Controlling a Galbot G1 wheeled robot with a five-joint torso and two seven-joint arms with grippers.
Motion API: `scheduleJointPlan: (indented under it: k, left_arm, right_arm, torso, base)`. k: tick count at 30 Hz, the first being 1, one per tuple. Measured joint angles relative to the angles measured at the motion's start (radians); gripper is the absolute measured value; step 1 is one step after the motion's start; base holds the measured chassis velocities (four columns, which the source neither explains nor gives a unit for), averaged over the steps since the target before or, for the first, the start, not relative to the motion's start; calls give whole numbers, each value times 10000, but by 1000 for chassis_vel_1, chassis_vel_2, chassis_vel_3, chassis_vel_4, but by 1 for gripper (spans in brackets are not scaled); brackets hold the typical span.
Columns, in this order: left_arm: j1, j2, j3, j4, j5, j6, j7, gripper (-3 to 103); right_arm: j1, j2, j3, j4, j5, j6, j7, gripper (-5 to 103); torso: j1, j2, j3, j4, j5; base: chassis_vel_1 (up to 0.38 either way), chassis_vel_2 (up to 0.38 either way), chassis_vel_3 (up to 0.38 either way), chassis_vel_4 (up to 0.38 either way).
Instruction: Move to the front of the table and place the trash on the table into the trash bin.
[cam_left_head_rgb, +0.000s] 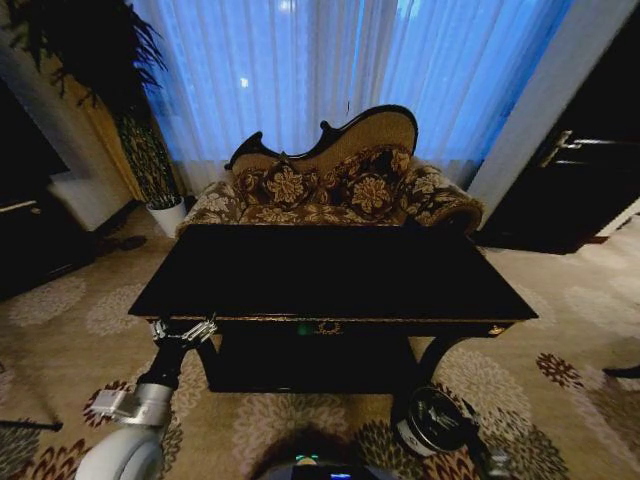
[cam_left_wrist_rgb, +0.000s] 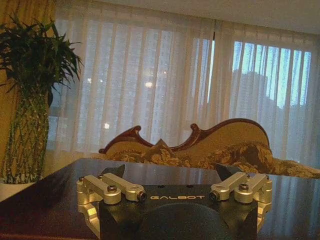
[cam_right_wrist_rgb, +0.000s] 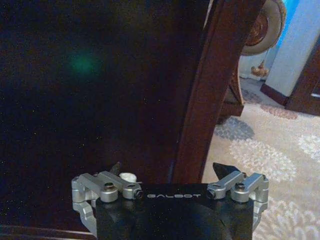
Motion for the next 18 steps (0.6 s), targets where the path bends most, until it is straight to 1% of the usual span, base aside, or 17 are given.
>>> scheduleJointPlan:
  k: [2, 3, 5, 7, 8, 9, 10, 11, 13, 14, 15, 16, 17, 18]
  left_arm:
    - [6, 5, 27, 0, 18, 0, 0, 100]
    - [8, 20, 38, 0, 27, 0, 1, 100]
    - [23, 63, -17, -21, 26, 0, -13, 100]
    - [57, 72, -50, -53, 26, 0, -13, 100]
    - [100, 74, -83, -79, 26, 0, -15, 100]
    - [205, 62, -175, -163, 19, 3, -20, 100]
    - [253, 42, -238, -199, 12, 2, -20, 100]
    - [294, 21, -293, -213, 9, 3, -22, 100]
    - [309, 14, -310, -216, 8, 2, -21, 100]
    - [358, -4, -350, -223, 7, -2, -16, 100]
    - [413, -18, -382, -231, 10, -13, -6, 100]
    - [431, -24, -391, -233, 11, -18, -1, 100]
    - [431, -24, -391, -233, 11, -18, -1, 100]
    - [430, -26, -396, -233, 13, -20, 0, 100]
  right_arm:
    - [9, 15, 0, -6, 11, 0, 13, 100]
    - [6, 29, -32, -8, 109, 0, 12, 100]
    - [73, 78, -82, -180, 43, -4, -108, 100]
    - [79, 112, -95, -144, 219, -88, -176, 100]
    - [32, 124, -141, -22, 453, -250, -197, 100]
    - [-211, 157, -290, 426, 1102, -934, -346, 100]
    - [-267, 170, -367, 469, 1334, -1154, -573, 100]
    - [-262, 170, -429, 429, 1443, -1309, -834, 100]
    - [-247, 164, -454, 398, 1469, -1366, -935, 100]
    - [-196, 125, -523, 324, 1559, -1582, -1162, 100]
    - [-175, 53, -588, 355, 1849, -2106, -1290, 100]
    - [-128, 3, -639, 353, 2117, -2425, -1315, 100]
    - [-128, 3, -639, 353, 2117, -2425, -1315, 100]
    - [-19, -34, -684, 273, 2351, -2594, -1330, 100]
  torso:
    - [0, 0, 0, 1, -6]
    - [0, 1, 0, 2, -16]
    - [0, 0, 0, -3, -10]
    - [0, 0, 0, -2, -9]
    - [0, 0, 0, 0, -11]
    - [1, 0, 0, 5, -13]
    - [0, 0, 0, 2, -9]
    - [0, 0, 0, -3, -7]
    - [0, 0, 0, -3, -8]
    - [-1, 0, 0, -2, -9]
    - [0, 1, 0, 2, -10]
    - [0, 1, 0, 1, -10]
    - [0, 1, 0, 1, -10]
    - [0, 0, 0, -1, -13]
  base:
    - [0, 0, 0, 0]
    - [0, 0, 0, 0]
    - [0, 0, 0, 0]
    - [0, 0, 0, 0]
    - [0, 0, 0, 0]
    - [0, 0, 0, 0]
    - [0, 0, 0, 0]
    - [0, 0, 0, 0]
    - [0, 0, 0, 0]
    - [0, 0, 0, 0]
    - [0, 0, 0, 0]
    - [0, 0, 0, 0]
    - [0, 0, 0, 0]
    - [0, 0, 0, 0]
